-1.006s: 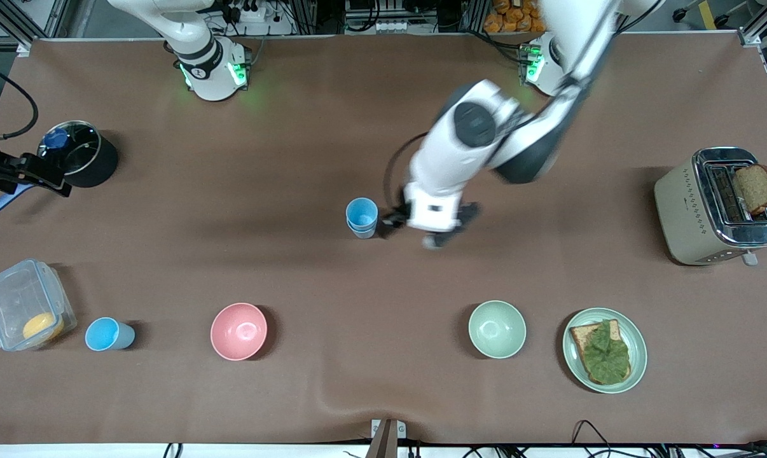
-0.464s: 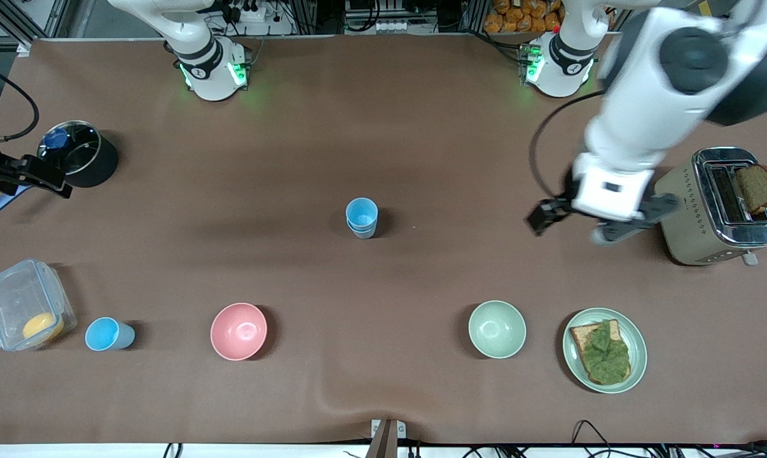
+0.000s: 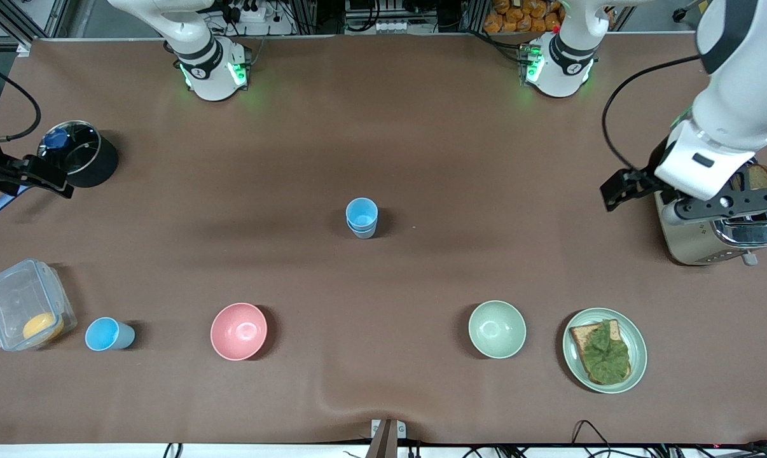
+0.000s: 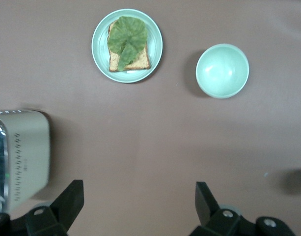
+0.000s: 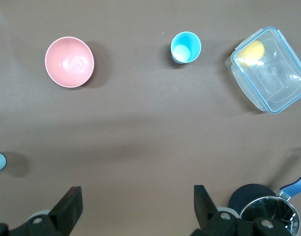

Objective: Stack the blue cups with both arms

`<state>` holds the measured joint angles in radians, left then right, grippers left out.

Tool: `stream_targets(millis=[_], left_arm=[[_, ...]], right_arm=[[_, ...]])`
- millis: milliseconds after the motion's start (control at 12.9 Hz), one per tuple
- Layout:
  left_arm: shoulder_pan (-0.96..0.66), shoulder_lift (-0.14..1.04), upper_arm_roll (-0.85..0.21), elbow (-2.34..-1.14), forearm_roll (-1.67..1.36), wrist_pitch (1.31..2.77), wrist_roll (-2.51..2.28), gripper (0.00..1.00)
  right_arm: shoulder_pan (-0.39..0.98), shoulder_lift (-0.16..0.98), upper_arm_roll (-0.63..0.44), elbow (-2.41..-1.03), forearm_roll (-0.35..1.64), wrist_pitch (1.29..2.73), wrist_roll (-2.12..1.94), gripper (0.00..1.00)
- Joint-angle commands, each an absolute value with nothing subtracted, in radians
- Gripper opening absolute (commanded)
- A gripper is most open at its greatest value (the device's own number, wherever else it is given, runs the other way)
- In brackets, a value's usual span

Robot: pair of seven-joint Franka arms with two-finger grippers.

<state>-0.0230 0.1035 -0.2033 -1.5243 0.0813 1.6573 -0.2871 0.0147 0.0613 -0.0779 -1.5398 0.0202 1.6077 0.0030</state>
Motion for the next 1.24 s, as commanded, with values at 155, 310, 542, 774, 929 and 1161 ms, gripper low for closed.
stream_targets(millis=[155, 310, 542, 774, 929, 1161], left_arm=[[-0.005, 0.038, -0.178, -1.575, 0.066, 1.601, -0.141, 1.00], [0.000, 0.002, -0.126, -1.623, -0.004, 1.611, -0.127, 1.00], [0.000, -0.027, -0.103, -1.658, -0.011, 1.611, -0.094, 1.00], [0.000, -0.055, -0.101, -1.671, -0.009, 1.603, -0.095, 1.00], [-0.015, -0.067, -0.091, -1.663, -0.002, 1.603, -0.107, 1.00], [-0.095, -0.052, 0.015, -1.638, -0.008, 1.603, -0.092, 1.00]], right_arm=[[0.008, 0.061, -0.069, -1.537, 0.011, 1.611, -0.008, 1.00], [0.009, 0.063, -0.069, -1.539, 0.011, 1.605, -0.002, 1.00], [0.009, 0.061, -0.069, -1.539, 0.012, 1.603, 0.002, 1.00], [0.009, 0.061, -0.069, -1.539, 0.012, 1.601, 0.000, 1.00], [0.009, 0.061, -0.069, -1.539, 0.012, 1.601, 0.000, 1.00], [0.009, 0.063, -0.069, -1.539, 0.012, 1.600, 0.000, 1.00]])
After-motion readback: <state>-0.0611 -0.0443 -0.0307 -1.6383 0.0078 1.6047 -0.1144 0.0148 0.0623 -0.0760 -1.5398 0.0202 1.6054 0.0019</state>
